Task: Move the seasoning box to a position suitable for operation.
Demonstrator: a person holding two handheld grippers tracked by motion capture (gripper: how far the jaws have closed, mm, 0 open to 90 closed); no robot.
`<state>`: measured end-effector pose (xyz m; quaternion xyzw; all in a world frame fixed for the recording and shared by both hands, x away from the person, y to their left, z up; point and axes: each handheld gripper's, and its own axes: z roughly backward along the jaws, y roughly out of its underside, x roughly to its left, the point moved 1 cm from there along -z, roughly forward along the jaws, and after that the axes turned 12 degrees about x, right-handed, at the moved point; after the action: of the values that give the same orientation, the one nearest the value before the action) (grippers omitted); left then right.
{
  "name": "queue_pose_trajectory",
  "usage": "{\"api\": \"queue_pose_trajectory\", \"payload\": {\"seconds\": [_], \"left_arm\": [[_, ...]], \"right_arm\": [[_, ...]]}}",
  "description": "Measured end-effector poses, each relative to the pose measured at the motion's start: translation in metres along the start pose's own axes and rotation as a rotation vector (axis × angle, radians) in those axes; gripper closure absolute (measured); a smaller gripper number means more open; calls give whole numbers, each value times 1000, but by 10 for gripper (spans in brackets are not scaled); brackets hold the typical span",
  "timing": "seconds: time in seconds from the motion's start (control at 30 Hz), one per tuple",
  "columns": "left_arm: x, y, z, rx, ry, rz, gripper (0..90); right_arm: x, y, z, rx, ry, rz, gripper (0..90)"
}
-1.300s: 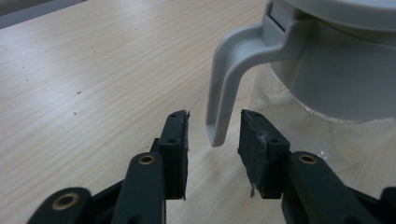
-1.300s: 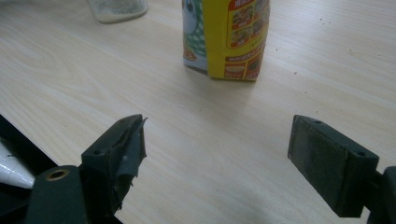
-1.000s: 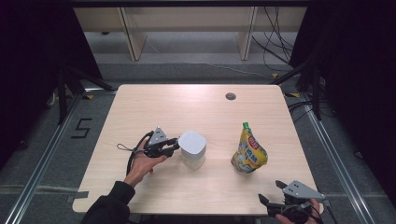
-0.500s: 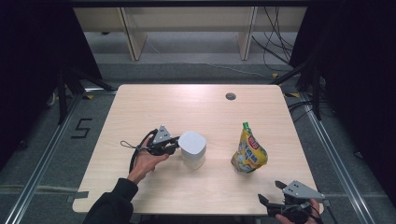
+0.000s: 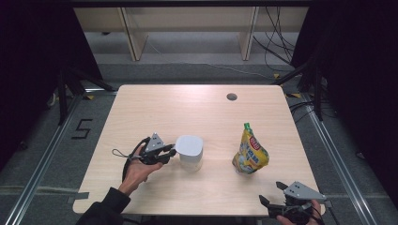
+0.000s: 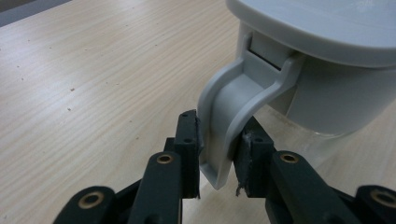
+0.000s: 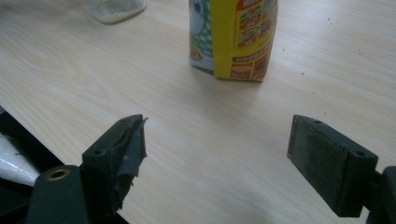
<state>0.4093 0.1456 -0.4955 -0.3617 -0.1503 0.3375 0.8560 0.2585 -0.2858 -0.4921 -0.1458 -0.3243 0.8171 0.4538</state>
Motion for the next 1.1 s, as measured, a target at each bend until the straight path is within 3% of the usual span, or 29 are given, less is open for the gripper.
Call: {"api": "queue_pose_trajectory", "payload": {"seconds": [0.07, 0.23, 0.27, 0.37, 0.47, 0.5, 0.53, 0.6, 0.63, 0.73, 0.77, 0.9, 1.0, 1.07, 1.1], "left_arm": [[2, -1, -1, 0, -7, -20, 715], [2, 0, -5, -4, -4, -23, 716], [2, 0, -4, 13, -16, -41, 716], [-2, 0, -3, 5, -13, -26, 725], [-7, 1, -2, 2, 0, -30, 724], [-8, 2, -2, 4, -5, -36, 724], [-11, 3, -1, 9, -5, -30, 724], [-16, 3, 0, 9, 9, -34, 722], [-18, 3, 2, 15, 8, -33, 722], [-28, 6, 4, 14, 28, -34, 719], [-31, 6, 6, 30, 23, -46, 719], [-42, 6, 9, 38, 42, -47, 714], [-46, 9, 11, 44, 46, -33, 709], [-48, 9, 12, 42, 45, -20, 707], [-49, 9, 12, 32, 44, -28, 706]], "right_arm": [[-1, 0, 0, -4, 2, 11, 200], [-1, 0, 0, -3, 1, 12, 200], [-1, 0, 0, -3, 1, 12, 200], [-2, -1, 0, -4, 10, 34, 201], [-2, -1, 0, -4, 5, 32, 203], [2, 0, 0, 14, -16, -10, 204], [2, 0, 0, 14, -16, -10, 204], [1, 0, 1, 15, -11, 4, 204], [-2, -1, 1, 3, 0, 33, 204], [-2, -1, 0, -6, 13, 36, 204], [2, 0, 1, 19, -18, -9, 204], [2, 0, 0, 15, -16, -11, 205], [2, 0, 0, 13, -15, -6, 206], [-2, -1, -1, 0, 2, 46, 209], [-2, -1, -1, 1, 1, 46, 208]]}}
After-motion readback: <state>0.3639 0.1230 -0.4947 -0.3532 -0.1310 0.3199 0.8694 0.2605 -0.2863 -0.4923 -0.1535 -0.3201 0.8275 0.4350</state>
